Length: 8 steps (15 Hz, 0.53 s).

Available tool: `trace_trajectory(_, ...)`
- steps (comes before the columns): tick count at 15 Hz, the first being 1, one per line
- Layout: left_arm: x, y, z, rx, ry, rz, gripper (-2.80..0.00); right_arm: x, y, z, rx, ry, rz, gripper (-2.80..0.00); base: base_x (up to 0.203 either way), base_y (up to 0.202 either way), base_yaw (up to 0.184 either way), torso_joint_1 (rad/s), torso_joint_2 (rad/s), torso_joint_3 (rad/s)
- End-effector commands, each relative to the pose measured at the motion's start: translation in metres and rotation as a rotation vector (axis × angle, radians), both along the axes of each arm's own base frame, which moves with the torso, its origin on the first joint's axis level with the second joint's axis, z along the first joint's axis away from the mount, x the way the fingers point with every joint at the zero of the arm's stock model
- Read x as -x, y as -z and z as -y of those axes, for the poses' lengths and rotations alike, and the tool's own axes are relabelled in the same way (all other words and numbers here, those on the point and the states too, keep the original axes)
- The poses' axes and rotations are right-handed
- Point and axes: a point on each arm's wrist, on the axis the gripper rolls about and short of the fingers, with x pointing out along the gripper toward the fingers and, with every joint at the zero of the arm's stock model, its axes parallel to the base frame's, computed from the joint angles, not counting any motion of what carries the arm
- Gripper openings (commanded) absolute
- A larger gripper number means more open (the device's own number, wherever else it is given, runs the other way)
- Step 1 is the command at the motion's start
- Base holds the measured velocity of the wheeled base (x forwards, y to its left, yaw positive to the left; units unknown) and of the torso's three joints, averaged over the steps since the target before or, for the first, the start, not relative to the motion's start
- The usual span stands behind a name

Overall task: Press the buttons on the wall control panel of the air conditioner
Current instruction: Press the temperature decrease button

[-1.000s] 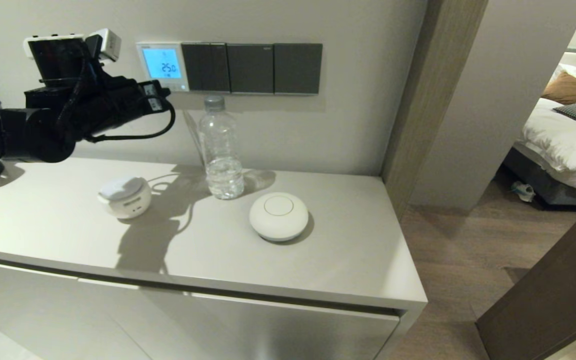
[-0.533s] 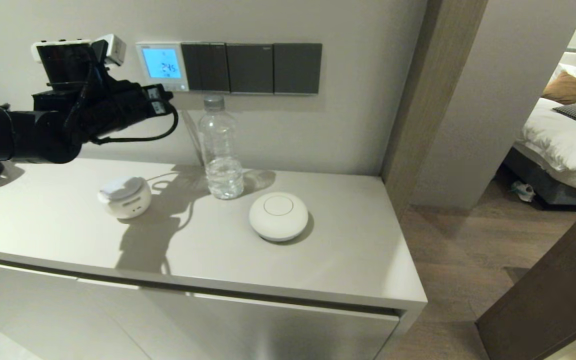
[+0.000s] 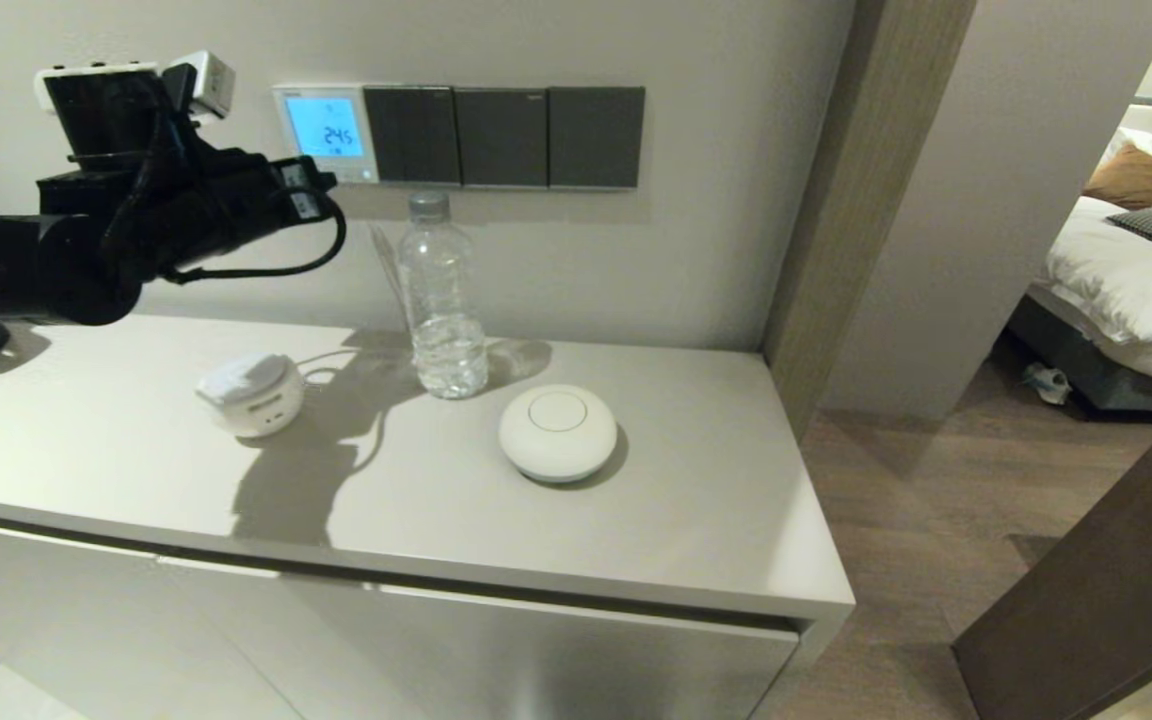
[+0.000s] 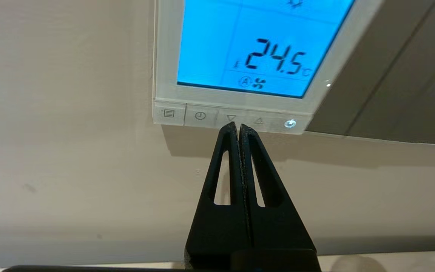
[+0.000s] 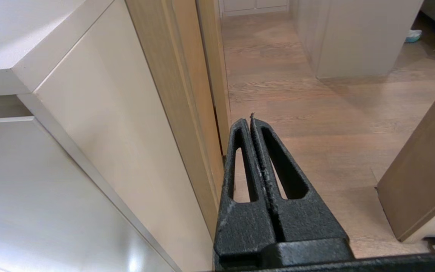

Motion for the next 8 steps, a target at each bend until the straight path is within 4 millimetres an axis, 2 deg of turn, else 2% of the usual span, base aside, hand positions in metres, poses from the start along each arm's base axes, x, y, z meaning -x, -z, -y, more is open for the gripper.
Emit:
trace_trajectory(1,0.0073,-0.0068,-0.0008,0.003,0.001,0.013,-2.8,-0.0002,0.0008,0.0,-0.001,-0.001,-0.003,-2.8,0.0,0.0,0.0,0.0,0.0,0.0)
trace_trajectory(8,-0.0005,0.0004,0.0001,0.0,0.001,-0.001,-2.8,-0.0002,0.0008,0.0,0.0,-0.001,-0.003,-2.8,0.0,0.0,0.0,0.0,0.0,0.0)
